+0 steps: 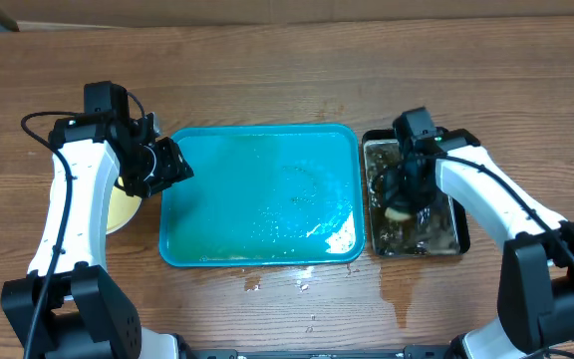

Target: Clean dirty plates on tray and stack at the side

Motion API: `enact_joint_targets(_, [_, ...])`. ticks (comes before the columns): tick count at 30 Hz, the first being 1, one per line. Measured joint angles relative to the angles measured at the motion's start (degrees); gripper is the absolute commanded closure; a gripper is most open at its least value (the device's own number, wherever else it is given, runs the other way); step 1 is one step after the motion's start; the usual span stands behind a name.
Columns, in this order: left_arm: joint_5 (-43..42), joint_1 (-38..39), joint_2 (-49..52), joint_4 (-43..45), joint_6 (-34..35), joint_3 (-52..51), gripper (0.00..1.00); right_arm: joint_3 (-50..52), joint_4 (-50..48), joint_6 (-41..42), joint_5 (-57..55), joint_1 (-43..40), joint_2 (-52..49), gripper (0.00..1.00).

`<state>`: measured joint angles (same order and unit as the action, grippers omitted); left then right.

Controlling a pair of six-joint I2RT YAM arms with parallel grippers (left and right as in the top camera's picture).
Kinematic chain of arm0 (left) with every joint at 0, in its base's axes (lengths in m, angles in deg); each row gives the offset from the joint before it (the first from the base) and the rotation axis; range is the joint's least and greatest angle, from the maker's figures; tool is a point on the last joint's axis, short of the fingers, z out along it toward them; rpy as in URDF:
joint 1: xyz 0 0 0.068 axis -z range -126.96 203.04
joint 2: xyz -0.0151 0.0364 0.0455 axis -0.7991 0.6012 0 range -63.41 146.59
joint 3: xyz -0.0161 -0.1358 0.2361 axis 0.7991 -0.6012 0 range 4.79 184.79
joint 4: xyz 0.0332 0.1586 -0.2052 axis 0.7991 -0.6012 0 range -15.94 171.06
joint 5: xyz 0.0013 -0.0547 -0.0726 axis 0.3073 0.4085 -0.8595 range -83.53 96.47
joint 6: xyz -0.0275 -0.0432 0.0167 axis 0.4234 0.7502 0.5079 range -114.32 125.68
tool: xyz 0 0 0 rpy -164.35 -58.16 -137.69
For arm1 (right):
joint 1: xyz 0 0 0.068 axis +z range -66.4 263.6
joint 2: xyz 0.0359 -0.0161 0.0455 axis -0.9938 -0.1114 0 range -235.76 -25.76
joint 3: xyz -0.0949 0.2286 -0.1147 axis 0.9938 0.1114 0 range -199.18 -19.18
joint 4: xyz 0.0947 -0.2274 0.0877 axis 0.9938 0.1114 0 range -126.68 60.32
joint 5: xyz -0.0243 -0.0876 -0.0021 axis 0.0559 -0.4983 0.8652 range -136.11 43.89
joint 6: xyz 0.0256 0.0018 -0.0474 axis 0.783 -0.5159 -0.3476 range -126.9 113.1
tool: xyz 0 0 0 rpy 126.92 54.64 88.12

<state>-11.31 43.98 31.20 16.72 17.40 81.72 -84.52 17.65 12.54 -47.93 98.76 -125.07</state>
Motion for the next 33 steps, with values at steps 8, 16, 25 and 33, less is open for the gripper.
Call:
enact_joint_targets(8, [0.0, 0.0, 0.0, -0.04, -0.15, 0.0, 0.5, 0.15, -3.56, -0.26, -2.99, 0.0, 0.04, 0.66])
enact_joint_targets(16, [0.0, 0.0, 0.0, -0.63, -0.17, 0.0, 0.45, 0.09, -0.74, -0.44, -3.37, 0.0, 0.04, 0.63])
enact_joint_targets(25, [0.04, 0.48, 0.0, -0.81, -2.75, 0.0, 0.4, -4.7, 1.92, -0.7, 0.74, -0.44, 6.29, 0.17])
enact_joint_targets(33, [0.22, 2.36, 0.0, -4.46, -6.14, 0.0, 0.0, -6.45, 5.07, -5.35, 8.39, -3.56, 10.51, 0.16])
